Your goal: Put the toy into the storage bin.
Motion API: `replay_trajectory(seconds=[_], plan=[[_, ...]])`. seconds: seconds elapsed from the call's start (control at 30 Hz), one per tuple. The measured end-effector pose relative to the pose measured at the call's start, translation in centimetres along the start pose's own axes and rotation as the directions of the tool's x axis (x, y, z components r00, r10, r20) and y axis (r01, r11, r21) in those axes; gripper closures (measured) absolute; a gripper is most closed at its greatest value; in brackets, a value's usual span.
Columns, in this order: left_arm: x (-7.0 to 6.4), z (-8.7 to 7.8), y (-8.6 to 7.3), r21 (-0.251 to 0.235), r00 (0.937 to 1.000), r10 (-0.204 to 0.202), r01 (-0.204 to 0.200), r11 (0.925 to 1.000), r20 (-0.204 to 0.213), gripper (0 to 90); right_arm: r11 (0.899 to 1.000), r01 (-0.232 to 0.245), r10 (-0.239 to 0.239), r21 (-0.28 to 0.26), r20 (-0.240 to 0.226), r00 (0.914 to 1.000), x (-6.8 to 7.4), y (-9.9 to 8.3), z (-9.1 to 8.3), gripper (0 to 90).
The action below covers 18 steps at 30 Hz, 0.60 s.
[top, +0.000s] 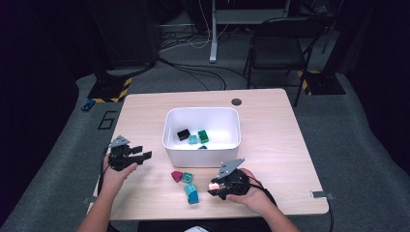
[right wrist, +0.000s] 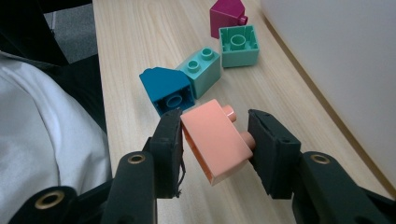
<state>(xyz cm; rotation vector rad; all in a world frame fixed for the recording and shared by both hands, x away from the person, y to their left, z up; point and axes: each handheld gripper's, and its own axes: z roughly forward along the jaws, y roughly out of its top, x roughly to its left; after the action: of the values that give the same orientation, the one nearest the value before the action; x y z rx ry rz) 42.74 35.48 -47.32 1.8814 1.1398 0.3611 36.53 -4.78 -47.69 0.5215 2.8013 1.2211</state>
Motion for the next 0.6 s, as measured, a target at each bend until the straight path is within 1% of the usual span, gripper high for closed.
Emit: replay_trajectory(seconds=[0.03,0.07,0.13,0.4,0.5,0.53,0.6], plan=[[0.0,0.0,0.0,0.000,1.0000,-0.001,0.001,1.0000,0.000,41.6,1.000,-0.002,0.002,0.003,-0.003,1.0000,-0.1,0.2,-0.2,56.0],[0.0,0.0,0.0,0.000,1.0000,-0.001,0.001,1.0000,-0.001,41.6,1.000,0.013,-0.013,0.002,-0.004,0.9999,-0.2,0.4,-0.3,56.0],[0.0,0.0,0.0,0.000,1.0000,-0.002,0.002,1.0000,-0.002,41.6,1.000,-0.002,0.002,0.003,-0.019,0.9998,-0.3,0.7,-0.6,56.0],[0.0,0.0,0.0,0.000,1.0000,-0.004,0.004,1.0000,0.000,41.6,1.000,-0.005,0.005,-0.003,-0.034,0.9994,-1.0,2.9,-2.5,56.0],[0.0,0.0,0.0,0.002,1.0000,-0.002,0.002,1.0000,0.001,41.6,1.000,0.004,-0.005,-0.007,-0.037,0.9993,-1.0,3.9,-3.3,56.0],[0.0,0.0,0.0,0.001,1.0000,-0.002,0.002,1.0000,0.001,41.6,1.000,0.019,-0.019,-0.007,-0.038,0.9991,-1.0,4.2,-3.6,56.0],[0.0,0.0,0.0,0.001,1.0000,-0.002,0.002,1.0000,0.002,41.6,1.000,0.018,-0.019,-0.008,-0.039,0.9991,-0.9,4.8,-4.0,56.0]])
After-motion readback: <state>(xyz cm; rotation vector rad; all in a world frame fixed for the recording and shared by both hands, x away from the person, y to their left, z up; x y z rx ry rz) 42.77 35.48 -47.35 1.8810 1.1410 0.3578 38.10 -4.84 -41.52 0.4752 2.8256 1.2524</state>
